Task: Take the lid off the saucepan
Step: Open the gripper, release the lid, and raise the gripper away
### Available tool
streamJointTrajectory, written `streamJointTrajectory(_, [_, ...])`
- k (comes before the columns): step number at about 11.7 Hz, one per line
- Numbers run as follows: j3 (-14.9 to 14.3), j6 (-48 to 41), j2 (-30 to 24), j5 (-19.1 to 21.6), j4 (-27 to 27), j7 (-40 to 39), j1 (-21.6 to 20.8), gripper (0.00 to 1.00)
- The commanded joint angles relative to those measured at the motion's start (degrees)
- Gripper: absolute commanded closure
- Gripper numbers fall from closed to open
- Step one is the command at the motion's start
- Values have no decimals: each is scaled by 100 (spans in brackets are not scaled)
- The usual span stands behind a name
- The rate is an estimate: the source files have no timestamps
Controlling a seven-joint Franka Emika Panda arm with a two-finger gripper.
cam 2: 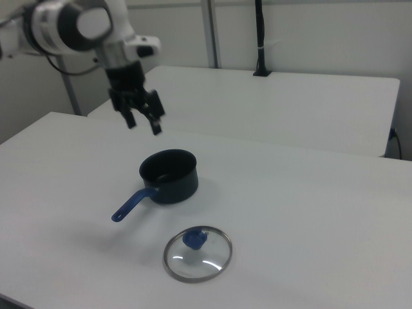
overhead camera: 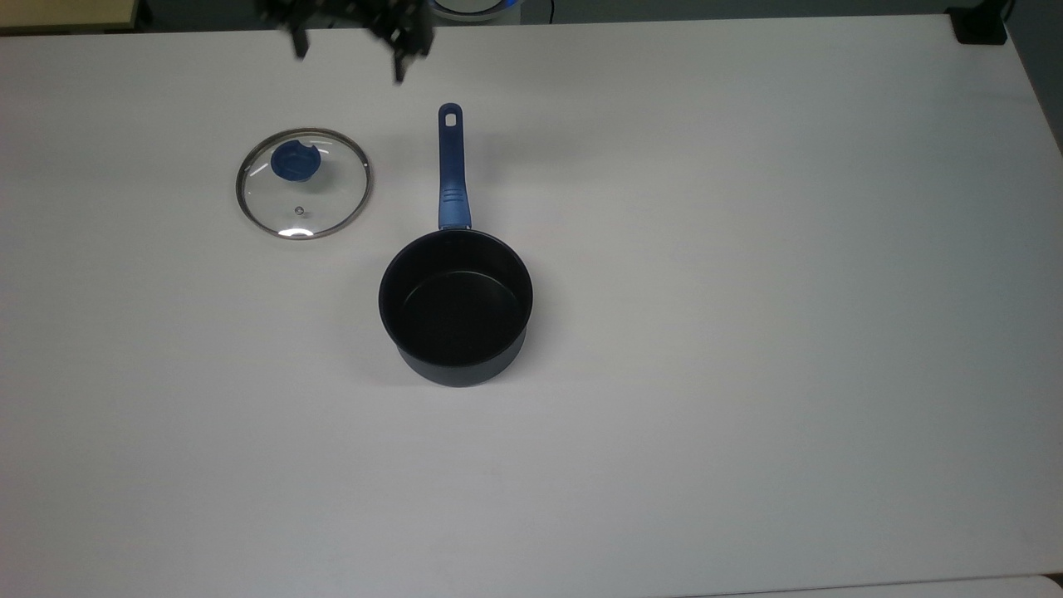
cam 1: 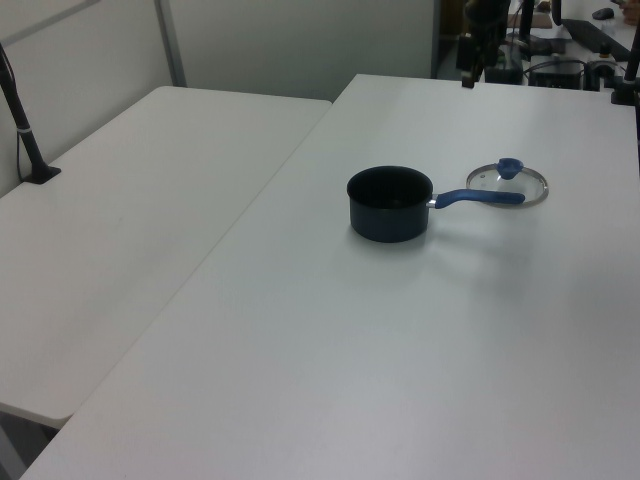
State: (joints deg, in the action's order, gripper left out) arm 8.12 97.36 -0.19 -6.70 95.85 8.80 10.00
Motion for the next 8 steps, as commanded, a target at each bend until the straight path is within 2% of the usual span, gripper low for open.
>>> streamJointTrajectory(1, [-572, -489, -244, 587, -225, 130, -734, 0])
streamJointTrajectory(2, [-731, -498, -219, 748, -225, 139, -875, 0])
streamJointTrajectory(3, [-733, -411, -166, 723, -233, 35, -903, 0])
streamJointTrajectory(5, [-759, 19, -122, 644, -242, -709, -894, 0])
streamJointTrajectory(8, [-777, 29, -130, 644, -251, -749, -886, 0])
